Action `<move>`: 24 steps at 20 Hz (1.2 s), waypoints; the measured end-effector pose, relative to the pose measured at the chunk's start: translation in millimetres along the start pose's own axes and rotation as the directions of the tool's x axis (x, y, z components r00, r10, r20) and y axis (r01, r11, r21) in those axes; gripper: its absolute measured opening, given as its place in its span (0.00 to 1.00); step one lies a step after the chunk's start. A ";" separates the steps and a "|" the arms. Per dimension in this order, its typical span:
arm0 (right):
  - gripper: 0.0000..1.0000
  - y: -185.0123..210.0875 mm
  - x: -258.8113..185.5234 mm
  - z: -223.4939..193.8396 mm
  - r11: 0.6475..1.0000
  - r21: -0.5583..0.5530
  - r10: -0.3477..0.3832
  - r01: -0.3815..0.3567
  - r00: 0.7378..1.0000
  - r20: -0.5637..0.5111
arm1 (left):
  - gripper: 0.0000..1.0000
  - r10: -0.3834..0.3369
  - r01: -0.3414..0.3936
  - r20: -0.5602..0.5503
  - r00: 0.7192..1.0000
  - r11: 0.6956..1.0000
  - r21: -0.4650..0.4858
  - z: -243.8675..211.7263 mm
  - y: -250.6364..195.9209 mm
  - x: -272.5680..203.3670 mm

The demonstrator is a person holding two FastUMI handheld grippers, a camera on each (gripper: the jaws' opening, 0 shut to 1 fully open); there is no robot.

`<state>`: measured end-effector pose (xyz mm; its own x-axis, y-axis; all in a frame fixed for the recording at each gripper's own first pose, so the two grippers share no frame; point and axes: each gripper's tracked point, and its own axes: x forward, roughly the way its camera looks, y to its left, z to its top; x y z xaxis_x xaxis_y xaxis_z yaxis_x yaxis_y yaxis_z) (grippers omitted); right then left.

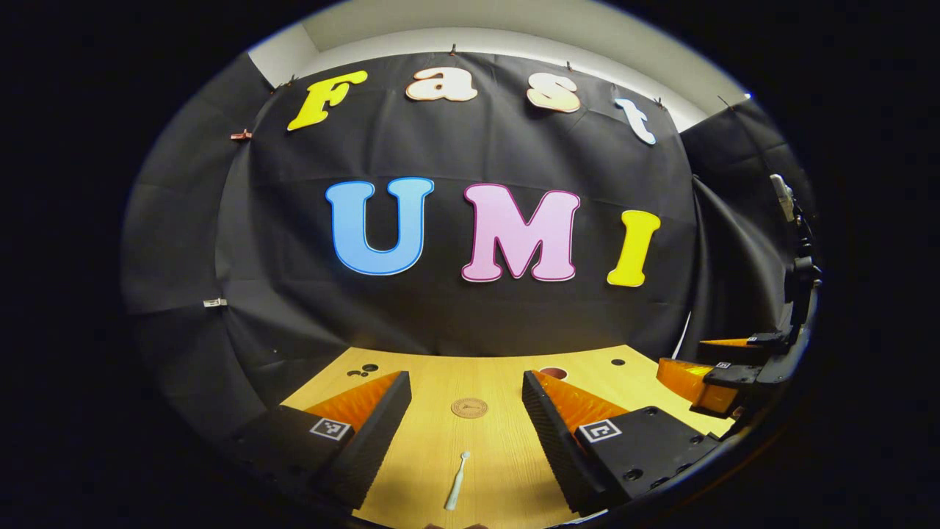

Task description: Put the toothbrush and toothpaste on the desktop into the cup, then pick up the cup and place it on the coaster on the desktop.

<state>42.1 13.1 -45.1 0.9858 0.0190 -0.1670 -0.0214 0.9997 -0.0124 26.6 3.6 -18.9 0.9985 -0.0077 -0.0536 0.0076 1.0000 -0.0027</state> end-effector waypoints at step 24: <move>0.98 18.5 91.4 -246.2 0.991 0.036 0.117 -0.129 0.700 -0.704 | 0.97 0.279 -0.300 -0.245 0.928 0.953 -0.050 -71.7 58.1 3.8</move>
<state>90.7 29.5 -303.4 0.5705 0.1190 -0.8126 -0.1427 0.9888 0.0446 27.0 61.5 -90.9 0.9160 0.2713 -0.2957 -0.2946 0.9549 -0.0366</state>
